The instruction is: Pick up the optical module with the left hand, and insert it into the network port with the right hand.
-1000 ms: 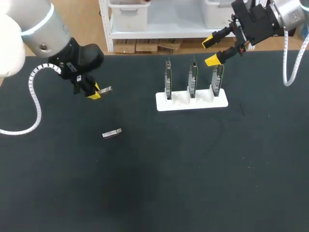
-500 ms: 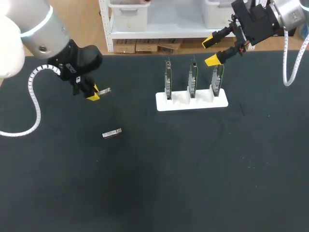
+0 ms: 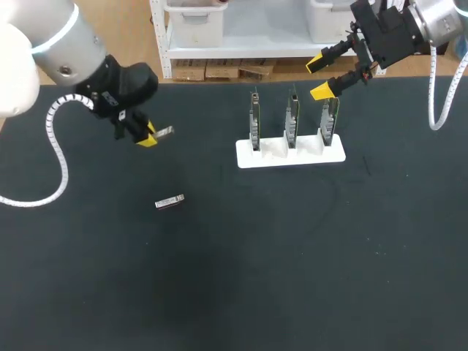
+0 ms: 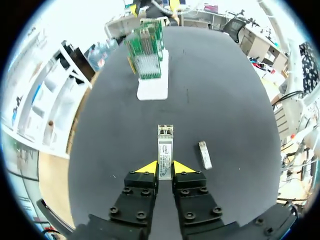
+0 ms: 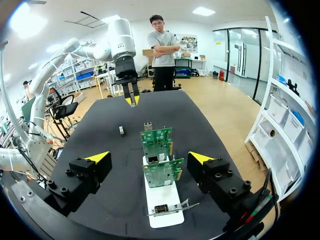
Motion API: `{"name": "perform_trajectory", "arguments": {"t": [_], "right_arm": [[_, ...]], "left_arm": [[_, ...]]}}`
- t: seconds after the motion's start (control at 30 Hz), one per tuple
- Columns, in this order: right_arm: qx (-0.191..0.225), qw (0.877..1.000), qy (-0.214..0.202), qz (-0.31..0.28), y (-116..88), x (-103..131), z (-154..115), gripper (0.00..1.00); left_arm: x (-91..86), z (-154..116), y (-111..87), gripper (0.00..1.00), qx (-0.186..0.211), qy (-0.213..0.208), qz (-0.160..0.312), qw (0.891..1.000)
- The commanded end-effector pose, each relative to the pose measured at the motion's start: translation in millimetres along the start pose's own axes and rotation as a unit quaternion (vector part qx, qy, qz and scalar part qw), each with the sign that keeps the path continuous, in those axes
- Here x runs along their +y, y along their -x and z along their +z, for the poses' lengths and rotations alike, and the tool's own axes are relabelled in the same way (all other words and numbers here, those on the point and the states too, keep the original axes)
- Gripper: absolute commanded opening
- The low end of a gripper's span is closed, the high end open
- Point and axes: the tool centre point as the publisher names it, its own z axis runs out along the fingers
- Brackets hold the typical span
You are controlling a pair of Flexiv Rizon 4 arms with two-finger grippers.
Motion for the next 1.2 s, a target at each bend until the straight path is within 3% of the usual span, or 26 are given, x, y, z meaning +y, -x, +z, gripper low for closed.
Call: {"name": "perform_trajectory", "arguments": {"t": [0.03,0.27,0.53,0.67,0.8,1.2], "right_arm": [[0.000,1.000,-0.001,0.000,0,1,0,1.00],[0.000,1.000,-0.001,0.000,0,1,0,1.00],[0.000,1.000,-0.001,0.000,0,1,0,1.00],[0.000,1.000,-0.001,0.000,0,1,0,1.00],[0.000,1.000,-0.001,0.000,0,1,0,1.00],[0.000,1.000,-0.001,0.000,0,1,0,1.00]], "left_arm": [[11.2,-4,15.1,0.00,-0.038,0.023,0.033,0.998],[38.3,-26,53.6,0.00,-0.084,0.049,0.094,0.991],[59.8,-46,87.2,0.00,-0.129,0.043,0.147,0.980],[71.9,-53,90.3,0.00,-0.165,0.033,0.158,0.973],[74.4,-54,90.3,0.00,-0.136,0.035,0.155,0.978],[74.4,-54,90.3,0.00,-0.136,0.035,0.155,0.978]]}}
